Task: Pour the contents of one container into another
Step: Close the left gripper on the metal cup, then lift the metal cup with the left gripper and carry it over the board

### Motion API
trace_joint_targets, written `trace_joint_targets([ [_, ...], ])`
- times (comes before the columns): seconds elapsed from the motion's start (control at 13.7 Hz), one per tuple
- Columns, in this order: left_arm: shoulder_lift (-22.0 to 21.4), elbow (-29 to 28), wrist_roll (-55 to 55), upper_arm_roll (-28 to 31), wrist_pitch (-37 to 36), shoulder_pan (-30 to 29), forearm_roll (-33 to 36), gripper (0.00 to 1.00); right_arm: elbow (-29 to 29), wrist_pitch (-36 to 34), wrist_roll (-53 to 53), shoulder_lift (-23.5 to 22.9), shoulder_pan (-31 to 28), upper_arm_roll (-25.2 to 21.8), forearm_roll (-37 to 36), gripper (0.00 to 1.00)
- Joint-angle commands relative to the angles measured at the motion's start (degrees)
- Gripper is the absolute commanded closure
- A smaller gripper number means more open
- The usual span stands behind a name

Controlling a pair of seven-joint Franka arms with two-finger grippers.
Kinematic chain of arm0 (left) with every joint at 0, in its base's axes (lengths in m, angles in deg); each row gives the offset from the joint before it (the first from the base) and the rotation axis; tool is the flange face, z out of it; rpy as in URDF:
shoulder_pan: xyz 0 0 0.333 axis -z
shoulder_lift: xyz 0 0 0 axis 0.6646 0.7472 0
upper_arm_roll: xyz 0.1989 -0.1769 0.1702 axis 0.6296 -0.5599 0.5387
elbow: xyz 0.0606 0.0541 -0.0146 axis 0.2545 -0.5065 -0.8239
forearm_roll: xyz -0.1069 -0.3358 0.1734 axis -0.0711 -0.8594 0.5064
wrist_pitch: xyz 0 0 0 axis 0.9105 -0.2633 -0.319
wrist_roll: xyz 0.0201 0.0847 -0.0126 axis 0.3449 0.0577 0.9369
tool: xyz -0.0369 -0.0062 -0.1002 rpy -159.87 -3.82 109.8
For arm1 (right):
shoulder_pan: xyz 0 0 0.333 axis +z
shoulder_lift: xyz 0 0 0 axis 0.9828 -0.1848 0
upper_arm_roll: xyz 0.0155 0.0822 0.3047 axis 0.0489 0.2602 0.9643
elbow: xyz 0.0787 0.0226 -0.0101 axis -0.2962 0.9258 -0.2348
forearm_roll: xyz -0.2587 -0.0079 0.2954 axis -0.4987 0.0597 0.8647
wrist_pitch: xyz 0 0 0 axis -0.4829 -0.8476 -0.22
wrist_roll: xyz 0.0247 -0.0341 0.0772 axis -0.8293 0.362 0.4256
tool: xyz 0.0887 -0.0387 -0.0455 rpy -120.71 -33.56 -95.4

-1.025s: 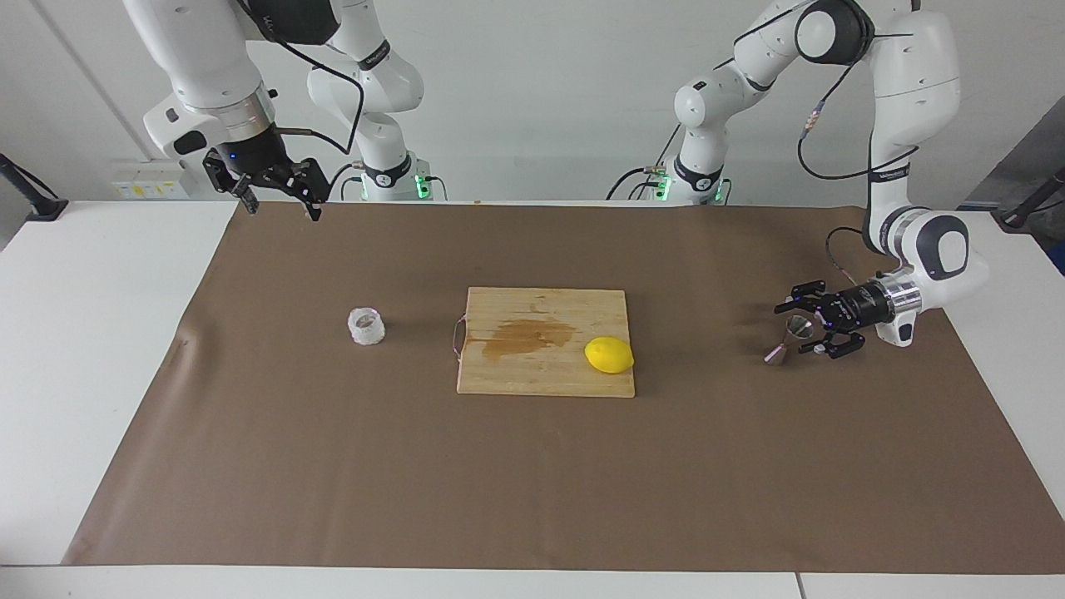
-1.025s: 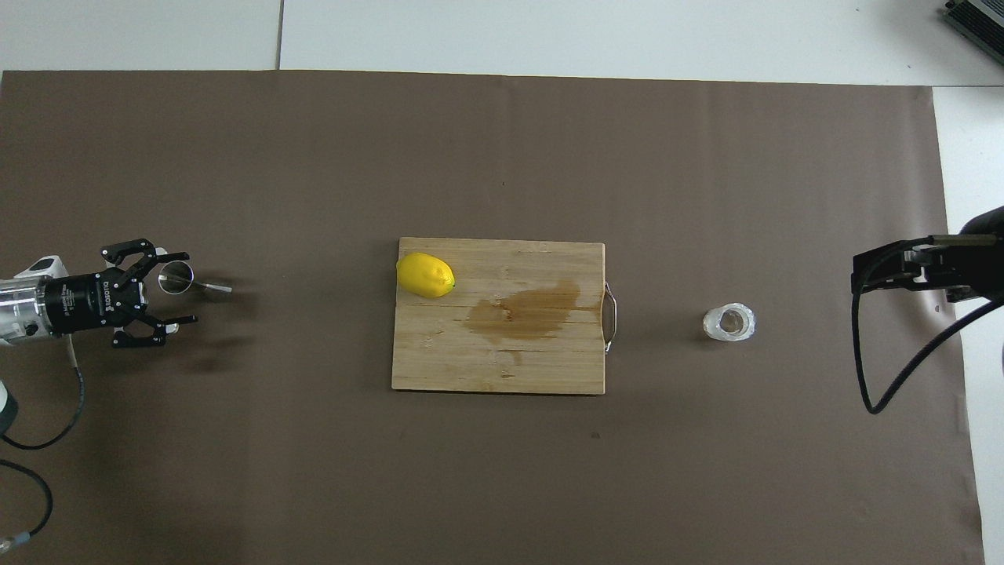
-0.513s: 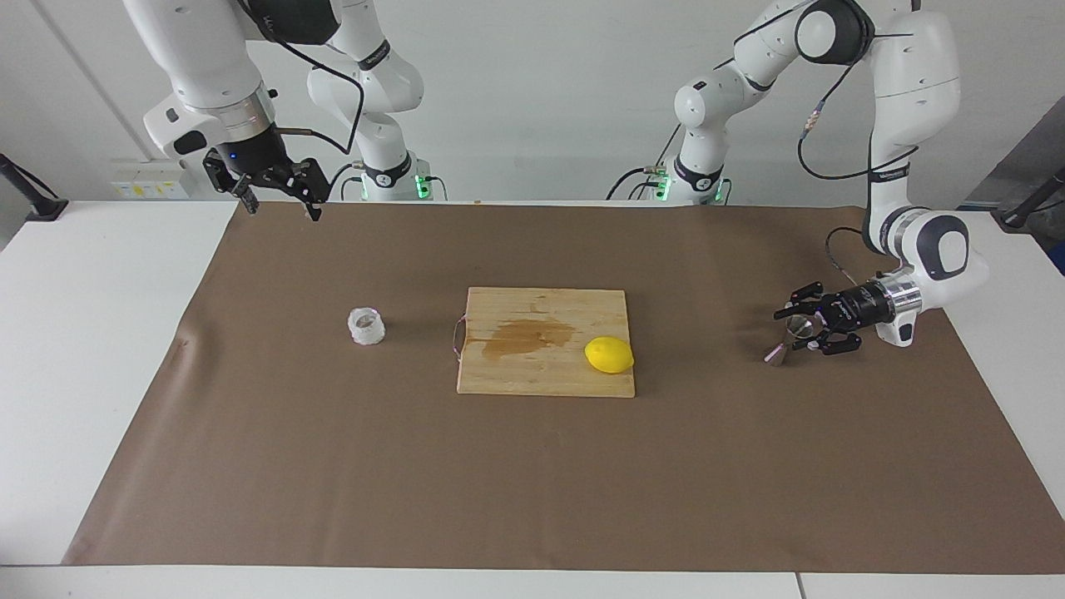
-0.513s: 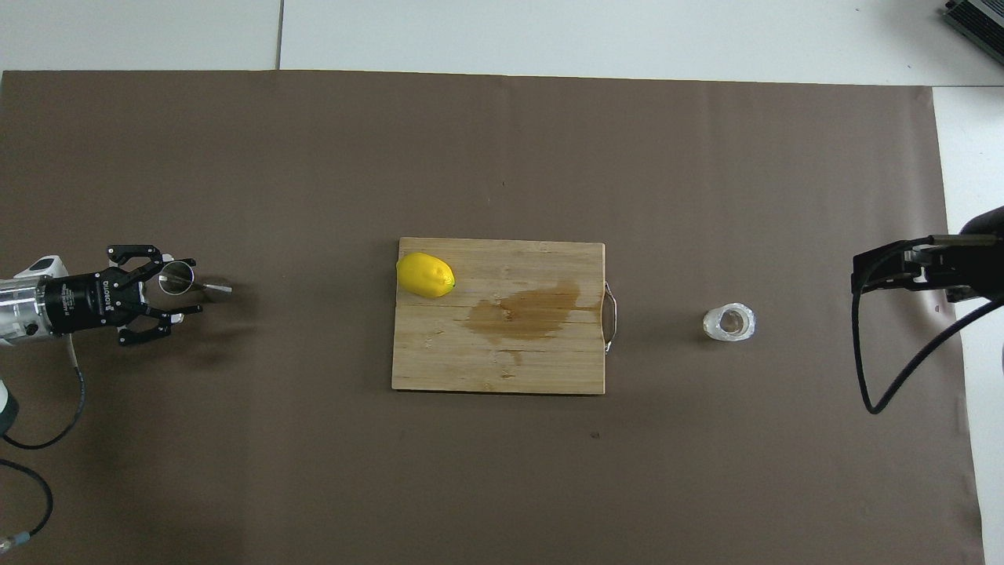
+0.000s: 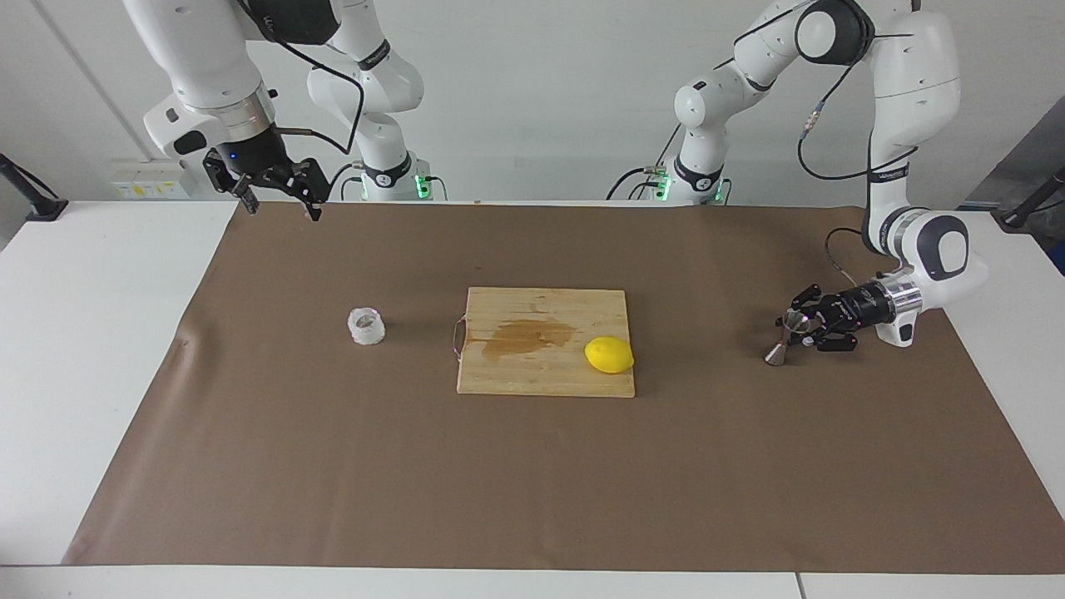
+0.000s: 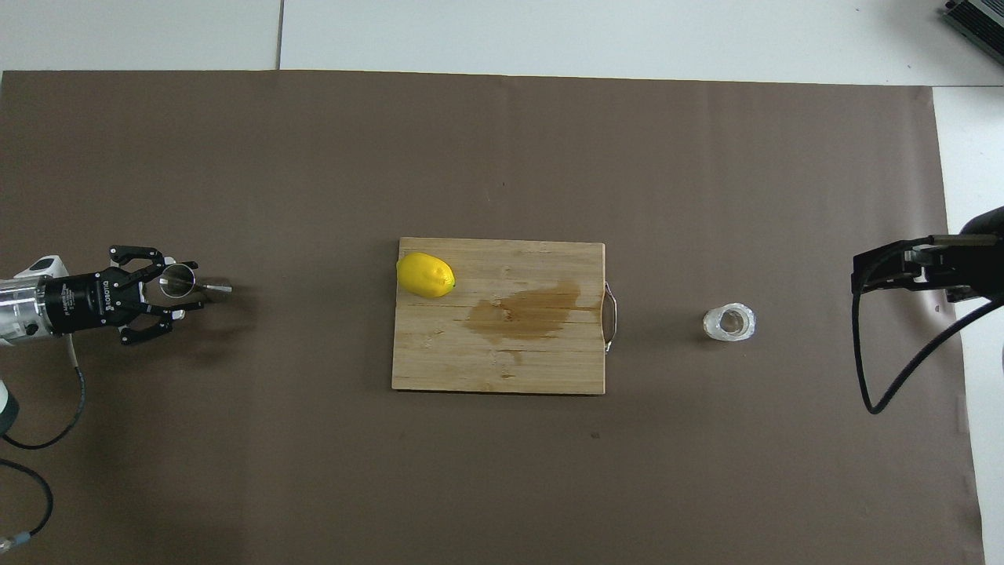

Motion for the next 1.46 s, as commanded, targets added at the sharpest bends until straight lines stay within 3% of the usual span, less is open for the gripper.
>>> trace_joint_targets([
  [0.0, -0.1, -0.7, 0.3, 0.5, -0.8, 0.7, -2.1, 0.92, 0.8, -0.4, 0.2, 0.8, -0.7, 0.3, 0.2, 0.00],
  [0.37, -2.2, 0.5, 7.1, 0.2, -0.6, 2.3, -2.5, 1.00, 0.8, -0.6, 0.2, 0.8, -0.7, 0.3, 0.2, 0.00],
  [0.81, -7.1, -0.9, 8.7, 0.0, -1.5, 7.2, -4.4, 1.00, 0.8, -0.6, 0.2, 0.8, -0.7, 0.3, 0.2, 0.00],
  [1.17, -12.1, -7.3, 9.5, 0.1, -0.9, 12.2, -10.8, 1.00, 0.8, -0.5, 0.2, 0.8, -0.7, 0.3, 0.2, 0.00],
  [1.39, -17.3, -13.1, 9.5, 0.1, 5.2, 18.0, -16.5, 1.00, 0.8, -0.5, 0.2, 0.8, -0.7, 0.3, 0.2, 0.00],
])
